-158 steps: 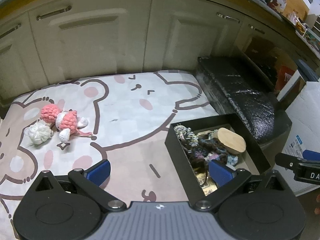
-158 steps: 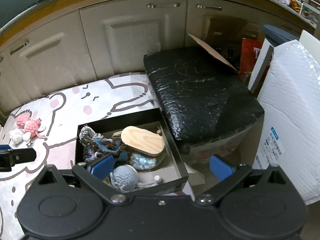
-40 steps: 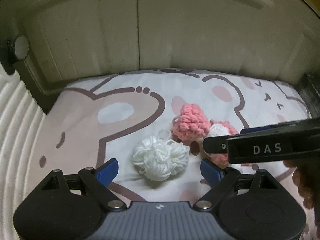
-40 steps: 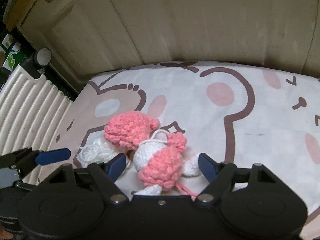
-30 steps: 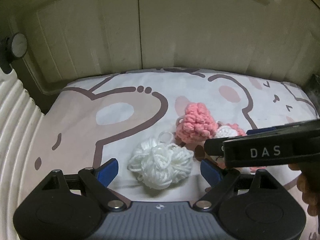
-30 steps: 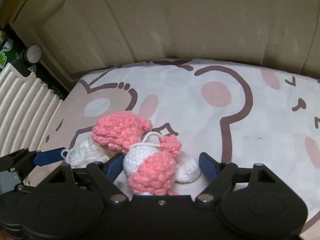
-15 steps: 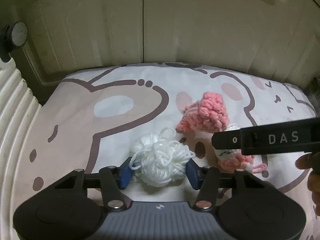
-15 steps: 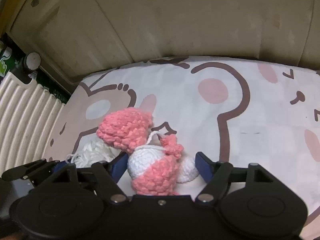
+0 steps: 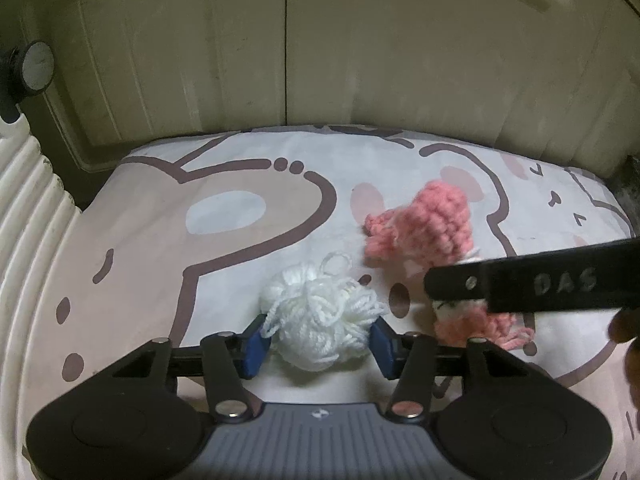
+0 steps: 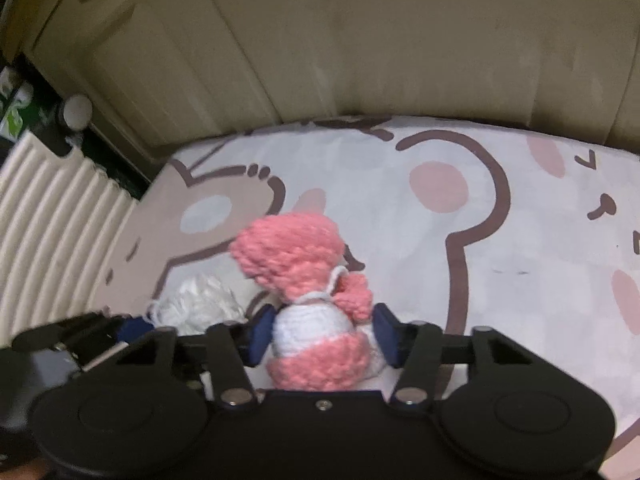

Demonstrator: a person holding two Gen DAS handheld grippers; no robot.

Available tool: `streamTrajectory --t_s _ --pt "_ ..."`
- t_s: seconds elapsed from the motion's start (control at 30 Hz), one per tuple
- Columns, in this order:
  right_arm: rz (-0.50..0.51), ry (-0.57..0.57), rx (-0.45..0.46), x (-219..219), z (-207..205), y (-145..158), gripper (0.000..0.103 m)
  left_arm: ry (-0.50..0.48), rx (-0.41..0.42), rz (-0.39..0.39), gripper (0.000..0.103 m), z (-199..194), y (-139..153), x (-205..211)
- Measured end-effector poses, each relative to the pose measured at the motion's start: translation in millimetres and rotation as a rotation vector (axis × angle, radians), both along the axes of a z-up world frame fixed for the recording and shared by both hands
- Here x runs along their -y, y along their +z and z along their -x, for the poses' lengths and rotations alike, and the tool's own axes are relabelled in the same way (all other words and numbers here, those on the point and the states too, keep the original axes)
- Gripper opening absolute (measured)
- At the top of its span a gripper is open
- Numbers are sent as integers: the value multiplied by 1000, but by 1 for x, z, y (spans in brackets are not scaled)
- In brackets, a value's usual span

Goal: Organize objects
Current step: 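Lift and carry the yarn ball and pink doll over the black box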

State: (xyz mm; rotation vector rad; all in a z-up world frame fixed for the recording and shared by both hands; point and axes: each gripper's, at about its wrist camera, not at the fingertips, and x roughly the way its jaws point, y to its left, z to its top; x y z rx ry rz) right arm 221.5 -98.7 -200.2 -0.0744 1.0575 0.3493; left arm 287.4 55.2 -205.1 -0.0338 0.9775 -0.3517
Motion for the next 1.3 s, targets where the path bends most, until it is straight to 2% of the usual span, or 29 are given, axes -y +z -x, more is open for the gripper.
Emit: streamTrajectory --t_s 0.13,0.3,0.57,1.3 --pt "-24 2 -16 3 0 1 45 -6 -2 6 54 1 0 -1" --pt "-21 9 -26 5 3 3 44 -9 2 5 46 2 3 -1" --pt "-12 -3 -14 12 11 19 43 -13 16 29 39 9 16 -3" --pt "-12 -11 30 35 54 73 43 -47 82 117 38 56 77 -5"
